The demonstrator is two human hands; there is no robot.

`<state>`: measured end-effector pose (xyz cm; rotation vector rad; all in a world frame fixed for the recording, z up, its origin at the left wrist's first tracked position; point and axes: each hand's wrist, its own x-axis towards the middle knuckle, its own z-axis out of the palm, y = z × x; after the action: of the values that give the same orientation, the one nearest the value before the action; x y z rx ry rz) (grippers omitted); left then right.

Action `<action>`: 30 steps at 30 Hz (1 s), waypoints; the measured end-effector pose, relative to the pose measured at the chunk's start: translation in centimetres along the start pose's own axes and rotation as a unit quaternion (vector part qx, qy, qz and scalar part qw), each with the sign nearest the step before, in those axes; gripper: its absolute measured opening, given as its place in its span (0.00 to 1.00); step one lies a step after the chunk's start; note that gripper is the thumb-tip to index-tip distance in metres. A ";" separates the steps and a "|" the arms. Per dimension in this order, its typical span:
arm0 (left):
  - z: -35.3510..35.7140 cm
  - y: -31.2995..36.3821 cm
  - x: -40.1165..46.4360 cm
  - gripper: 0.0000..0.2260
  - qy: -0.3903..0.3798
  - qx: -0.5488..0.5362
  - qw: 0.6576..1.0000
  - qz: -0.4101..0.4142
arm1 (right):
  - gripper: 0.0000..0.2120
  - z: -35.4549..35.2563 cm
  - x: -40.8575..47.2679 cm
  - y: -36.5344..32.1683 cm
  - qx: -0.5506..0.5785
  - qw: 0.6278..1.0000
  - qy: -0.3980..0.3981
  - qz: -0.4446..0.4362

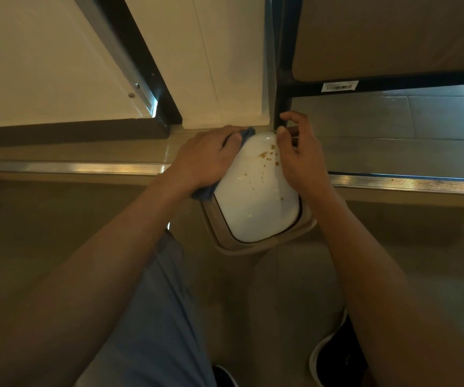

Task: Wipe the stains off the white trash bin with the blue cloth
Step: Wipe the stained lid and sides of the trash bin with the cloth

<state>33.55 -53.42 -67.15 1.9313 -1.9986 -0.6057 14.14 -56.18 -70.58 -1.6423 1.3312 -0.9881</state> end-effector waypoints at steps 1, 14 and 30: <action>0.1 0.9 0.8 0.20 -0.019 0.027 0.999 -0.037 | 0.14 0.0 0.0 0.0 0.000 1.000 -0.001 0.000; 0.3 -0.9 -1.8 0.20 0.041 0.011 0.997 0.070 | 0.15 0.1 -0.2 -0.2 -0.003 1.000 0.003 0.002; 0.0 -0.9 -1.5 0.19 0.023 -0.022 0.999 0.003 | 0.14 0.1 -0.2 0.1 -0.021 1.000 -0.009 -0.008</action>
<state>34.42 -51.96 -67.50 1.8955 -1.9460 -0.5943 14.14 -55.99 -70.68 -1.6909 1.3369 -0.9599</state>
